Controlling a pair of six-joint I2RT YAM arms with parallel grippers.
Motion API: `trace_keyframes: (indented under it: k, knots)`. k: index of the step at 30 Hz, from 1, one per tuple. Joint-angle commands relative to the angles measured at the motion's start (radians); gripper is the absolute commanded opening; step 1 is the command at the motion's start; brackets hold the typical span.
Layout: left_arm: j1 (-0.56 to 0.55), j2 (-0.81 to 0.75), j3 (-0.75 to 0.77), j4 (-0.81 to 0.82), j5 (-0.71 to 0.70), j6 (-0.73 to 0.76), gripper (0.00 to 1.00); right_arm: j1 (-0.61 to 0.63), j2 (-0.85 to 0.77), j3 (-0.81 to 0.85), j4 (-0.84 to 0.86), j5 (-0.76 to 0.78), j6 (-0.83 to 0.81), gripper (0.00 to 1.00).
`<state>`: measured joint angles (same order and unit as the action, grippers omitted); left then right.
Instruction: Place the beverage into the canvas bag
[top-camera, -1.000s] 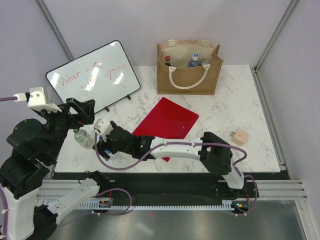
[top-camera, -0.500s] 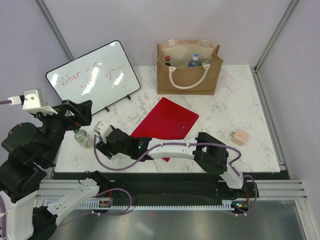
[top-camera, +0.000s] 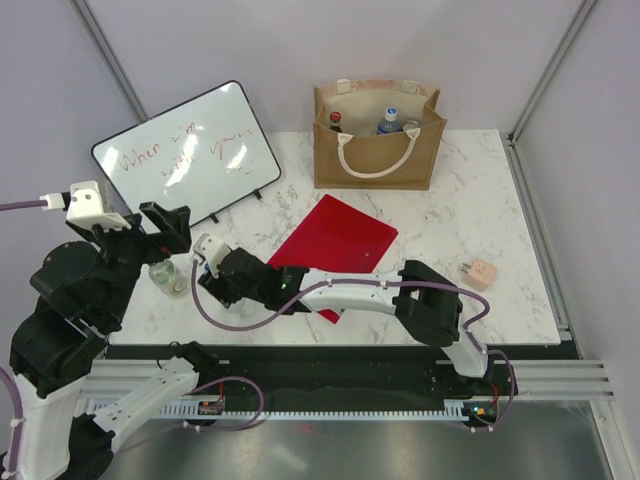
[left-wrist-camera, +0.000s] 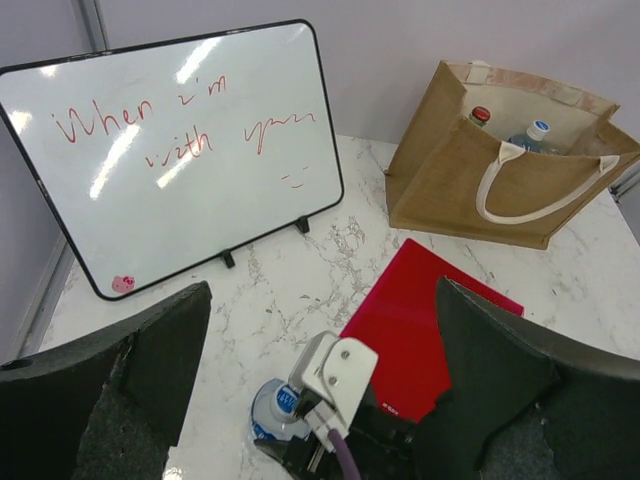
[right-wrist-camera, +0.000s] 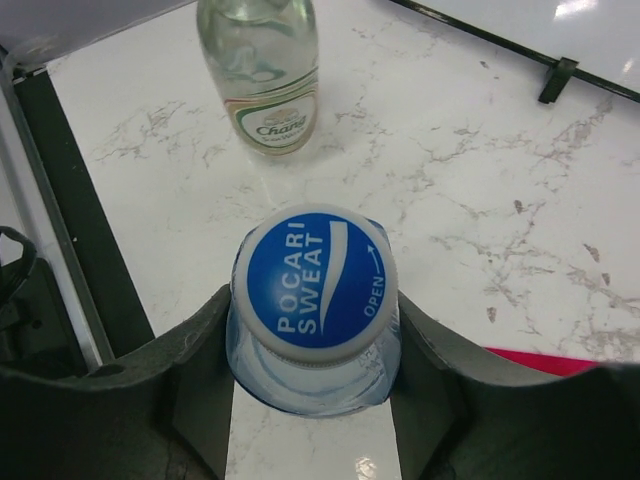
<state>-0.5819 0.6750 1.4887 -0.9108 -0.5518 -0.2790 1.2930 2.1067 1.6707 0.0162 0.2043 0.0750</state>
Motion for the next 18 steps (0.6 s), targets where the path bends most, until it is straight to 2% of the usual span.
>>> trace_keyframes:
  k: [1, 9, 14, 18]
  knots:
    - [0.001, -0.012, -0.015, 0.024, -0.036, 0.021, 0.99, -0.085, -0.157, 0.076, 0.082, -0.011, 0.019, 0.22]
    - [0.002, -0.015, -0.07, 0.053, 0.044, -0.002, 0.99, -0.243, -0.231, 0.211, 0.007, -0.039, 0.011, 0.17]
    - [0.002, -0.022, -0.181, 0.118, 0.173, -0.014, 0.99, -0.351, -0.206, 0.43, -0.119, 0.023, -0.036, 0.15]
    - [0.001, -0.002, -0.266, 0.164, 0.262, -0.026, 0.98, -0.454, -0.185, 0.537, -0.122, 0.061, -0.096, 0.14]
